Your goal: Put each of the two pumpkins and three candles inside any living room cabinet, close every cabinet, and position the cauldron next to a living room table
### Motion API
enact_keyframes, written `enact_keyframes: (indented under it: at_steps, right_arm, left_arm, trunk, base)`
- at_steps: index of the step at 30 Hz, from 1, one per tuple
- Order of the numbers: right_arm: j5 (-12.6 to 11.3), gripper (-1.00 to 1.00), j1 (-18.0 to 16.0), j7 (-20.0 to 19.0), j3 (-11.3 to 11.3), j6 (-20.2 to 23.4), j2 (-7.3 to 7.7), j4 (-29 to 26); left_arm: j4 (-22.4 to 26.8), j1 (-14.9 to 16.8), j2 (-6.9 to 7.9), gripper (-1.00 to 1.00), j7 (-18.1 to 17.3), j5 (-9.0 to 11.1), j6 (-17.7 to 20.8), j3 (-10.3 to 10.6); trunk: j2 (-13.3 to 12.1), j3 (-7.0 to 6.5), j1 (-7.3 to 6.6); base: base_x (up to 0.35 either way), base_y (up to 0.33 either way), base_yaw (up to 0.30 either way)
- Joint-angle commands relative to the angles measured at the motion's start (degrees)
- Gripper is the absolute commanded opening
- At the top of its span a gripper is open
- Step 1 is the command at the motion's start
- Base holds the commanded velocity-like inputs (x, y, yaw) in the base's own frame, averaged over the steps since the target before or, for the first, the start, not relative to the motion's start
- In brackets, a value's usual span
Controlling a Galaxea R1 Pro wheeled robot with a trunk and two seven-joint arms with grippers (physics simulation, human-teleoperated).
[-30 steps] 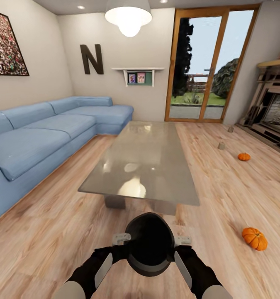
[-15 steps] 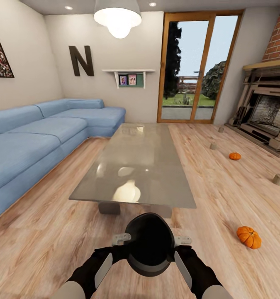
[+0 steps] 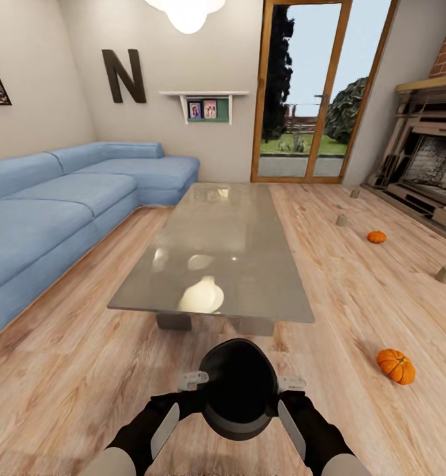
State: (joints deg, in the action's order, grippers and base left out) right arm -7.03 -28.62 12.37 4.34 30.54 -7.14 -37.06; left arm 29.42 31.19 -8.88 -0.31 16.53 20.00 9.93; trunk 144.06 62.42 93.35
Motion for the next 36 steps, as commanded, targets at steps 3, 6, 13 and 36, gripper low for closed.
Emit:
enact_keyframes:
  at_steps: [3, 6, 13, 36]
  right_arm:
    - [-1.14, -1.0, -0.03, 0.46, 0.49, 0.22, 0.28, 0.06]
    - [-1.14, -1.0, -0.03, 0.46, 0.49, 0.22, 0.28, 0.06]
    - [-1.14, -1.0, -0.03, 0.46, 0.49, 0.18, 0.28, 0.06]
    - [-1.14, -1.0, -0.03, 0.46, 0.5, 0.21, 0.28, 0.06]
  left_arm:
    - [0.88, 0.03, 0.09, -1.0, 0.05, 0.7, -0.23, 0.62]
    - [0.89, 0.05, 0.11, -1.0, 0.05, 0.7, -0.23, 0.62]
    - [0.88, 0.01, 0.14, -1.0, -0.01, 0.7, -0.23, 0.62]
    - [0.9, 0.03, 0.18, -1.0, 0.09, 0.7, -0.23, 0.62]
  trunk:
    - [0.07, 0.72, 0.05]
    - [0.11, 1.38, 0.13]
    - [0.21, 2.93, 0.31]
    - [0.25, 3.6, 0.39]
  base:
    - [0.0, 0.0, 0.0]
    - [0.0, 0.0, 0.0]
    - [0.0, 0.0, 0.0]
    - [0.068, 0.0, 0.0]
